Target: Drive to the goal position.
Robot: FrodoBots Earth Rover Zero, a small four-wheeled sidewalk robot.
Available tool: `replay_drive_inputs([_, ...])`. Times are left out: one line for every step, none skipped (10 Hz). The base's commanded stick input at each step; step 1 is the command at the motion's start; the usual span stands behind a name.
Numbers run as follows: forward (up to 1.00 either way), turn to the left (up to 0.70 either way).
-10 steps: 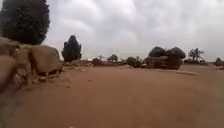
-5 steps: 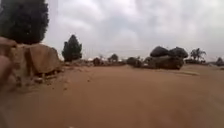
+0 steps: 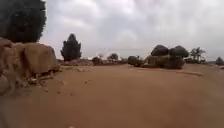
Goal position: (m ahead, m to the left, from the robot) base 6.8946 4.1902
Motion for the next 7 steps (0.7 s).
replay_drive_inputs([0.5, 0.0])
replay_drive_inputs([0.5, 0.0])
replay_drive_inputs([0.5, 0.0])
replay_drive_inputs([0.5, 0.0])
replay_drive_inputs([0.5, 0.0])
replay_drive_inputs([0.5, 0.0])
replay_drive_inputs([0.5, 0.0])
